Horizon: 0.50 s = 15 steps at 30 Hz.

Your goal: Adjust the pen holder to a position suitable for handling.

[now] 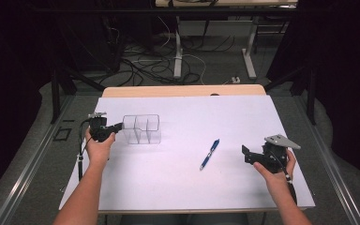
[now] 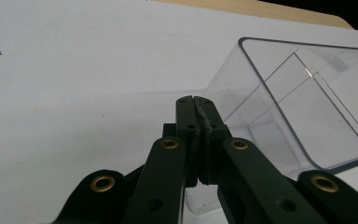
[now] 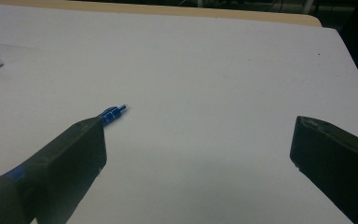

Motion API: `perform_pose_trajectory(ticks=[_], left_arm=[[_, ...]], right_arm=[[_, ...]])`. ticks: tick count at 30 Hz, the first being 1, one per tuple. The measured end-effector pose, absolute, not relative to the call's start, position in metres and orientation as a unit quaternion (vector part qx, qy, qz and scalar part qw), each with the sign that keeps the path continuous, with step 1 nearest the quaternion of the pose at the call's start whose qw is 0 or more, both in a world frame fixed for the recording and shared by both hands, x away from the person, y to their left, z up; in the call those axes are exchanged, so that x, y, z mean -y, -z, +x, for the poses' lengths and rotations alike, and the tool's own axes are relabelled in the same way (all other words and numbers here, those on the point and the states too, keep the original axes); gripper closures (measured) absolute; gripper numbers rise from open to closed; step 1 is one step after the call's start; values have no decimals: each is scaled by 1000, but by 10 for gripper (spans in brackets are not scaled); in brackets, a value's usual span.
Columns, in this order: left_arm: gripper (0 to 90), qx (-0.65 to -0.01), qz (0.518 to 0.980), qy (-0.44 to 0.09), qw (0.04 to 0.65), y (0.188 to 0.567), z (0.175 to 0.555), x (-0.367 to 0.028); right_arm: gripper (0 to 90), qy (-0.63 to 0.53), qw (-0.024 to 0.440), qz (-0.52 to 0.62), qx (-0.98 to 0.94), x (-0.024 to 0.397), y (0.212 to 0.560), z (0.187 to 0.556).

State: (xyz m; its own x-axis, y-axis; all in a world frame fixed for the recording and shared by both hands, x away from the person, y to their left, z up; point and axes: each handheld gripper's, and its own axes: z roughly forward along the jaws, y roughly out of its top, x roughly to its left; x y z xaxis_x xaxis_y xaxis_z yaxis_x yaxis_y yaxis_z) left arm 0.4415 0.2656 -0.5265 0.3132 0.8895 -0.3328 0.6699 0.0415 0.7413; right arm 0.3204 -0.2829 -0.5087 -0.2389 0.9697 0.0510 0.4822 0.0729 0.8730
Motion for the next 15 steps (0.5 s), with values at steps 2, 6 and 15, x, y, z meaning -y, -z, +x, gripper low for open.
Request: perform_pose_trajectory(ticks=[2,6,15], left_arm=[[900,-570,685,-122,438,527,442,-264],[900,-573,682,-125,436,527,441,-262],[900,-573,685,-123,434,526,438,-253]], right_arm=[[32,-411,297,542,-670,283,509,320],[32,-413,295,544,-668,282,510,321],[32,-412,292,545,-670,282,510,322]])
